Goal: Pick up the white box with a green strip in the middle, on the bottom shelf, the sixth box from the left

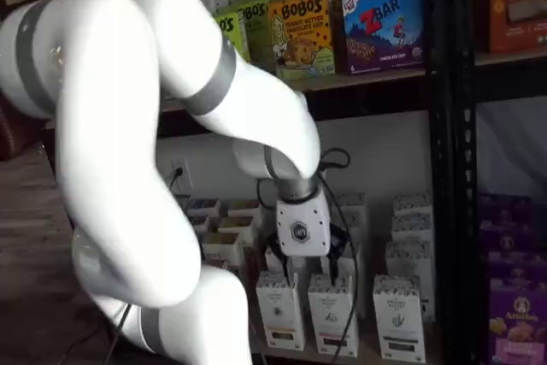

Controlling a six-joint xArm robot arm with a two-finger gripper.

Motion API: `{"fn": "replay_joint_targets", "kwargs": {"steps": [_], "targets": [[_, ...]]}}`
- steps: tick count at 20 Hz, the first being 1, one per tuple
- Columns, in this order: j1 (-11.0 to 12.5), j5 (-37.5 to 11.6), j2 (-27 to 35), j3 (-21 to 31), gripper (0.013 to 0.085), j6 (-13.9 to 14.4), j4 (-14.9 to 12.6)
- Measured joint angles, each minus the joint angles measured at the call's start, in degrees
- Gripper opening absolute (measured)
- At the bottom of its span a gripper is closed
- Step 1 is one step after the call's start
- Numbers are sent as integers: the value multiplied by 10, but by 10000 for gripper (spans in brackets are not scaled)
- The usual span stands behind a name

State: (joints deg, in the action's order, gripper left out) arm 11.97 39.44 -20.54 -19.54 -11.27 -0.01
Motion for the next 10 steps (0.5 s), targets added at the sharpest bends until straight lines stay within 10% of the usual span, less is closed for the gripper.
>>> {"fn": "replay_joint_targets", "kwargs": {"steps": [10], "targets": [[19, -99, 111, -13, 850, 13, -39]]}}
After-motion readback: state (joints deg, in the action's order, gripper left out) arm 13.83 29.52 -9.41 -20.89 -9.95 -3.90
